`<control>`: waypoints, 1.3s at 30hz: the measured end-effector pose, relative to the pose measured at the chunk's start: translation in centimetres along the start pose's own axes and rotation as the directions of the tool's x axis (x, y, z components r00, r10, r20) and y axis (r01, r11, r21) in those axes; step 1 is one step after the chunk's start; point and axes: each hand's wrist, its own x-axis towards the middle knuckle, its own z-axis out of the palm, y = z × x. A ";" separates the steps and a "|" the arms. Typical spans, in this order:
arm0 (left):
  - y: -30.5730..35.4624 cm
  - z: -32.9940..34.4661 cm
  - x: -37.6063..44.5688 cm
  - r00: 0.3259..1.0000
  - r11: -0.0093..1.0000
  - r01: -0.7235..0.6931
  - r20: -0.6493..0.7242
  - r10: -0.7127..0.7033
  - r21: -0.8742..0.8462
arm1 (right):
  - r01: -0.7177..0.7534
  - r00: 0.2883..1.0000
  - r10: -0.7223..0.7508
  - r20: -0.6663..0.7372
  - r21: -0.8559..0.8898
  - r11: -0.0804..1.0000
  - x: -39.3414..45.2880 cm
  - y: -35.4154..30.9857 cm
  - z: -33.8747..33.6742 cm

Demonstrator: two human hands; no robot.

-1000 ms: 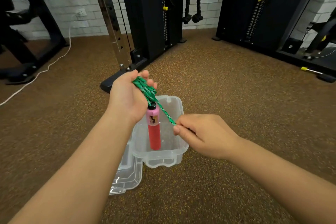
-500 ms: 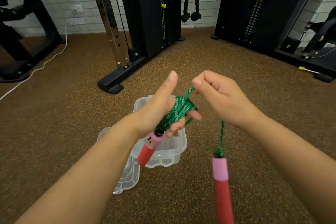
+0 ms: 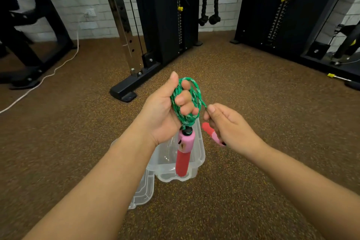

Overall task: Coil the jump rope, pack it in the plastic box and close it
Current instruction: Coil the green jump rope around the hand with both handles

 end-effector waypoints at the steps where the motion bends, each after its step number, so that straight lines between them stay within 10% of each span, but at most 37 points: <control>1: 0.1 0.1 0.1 0.999 0.999 -0.030 -0.037 0.028 -0.040 | -0.014 1.000 0.014 0.010 -0.010 1.000 -0.1 0.1 0.1; 7: 0.5 0.5 0.0 0.986 0.987 -0.070 -0.160 0.046 -0.145 | -0.085 0.989 0.099 0.107 -0.131 0.988 -1.3 -0.2 0.6; 15: -0.7 1.0 0.0 0.989 0.915 0.033 -0.147 0.029 0.402 | 0.089 0.967 0.001 0.256 -0.340 0.936 -3.0 -3.7 0.3; 23: -0.5 3.4 -2.5 0.998 0.851 -0.060 0.025 0.056 0.522 | 0.197 0.948 0.002 0.319 -0.591 0.782 -2.6 -7.9 -1.9; 30: 0.0 1.2 -1.8 0.986 0.427 0.033 0.040 -0.161 0.903 | 0.157 0.967 -0.082 0.239 -0.313 0.937 -1.5 -7.8 -4.3; 39: -0.2 0.5 -1.4 0.959 0.653 0.089 0.113 -0.260 0.752 | 0.100 0.983 -0.101 0.151 0.013 0.995 -0.6 -4.9 -2.6</control>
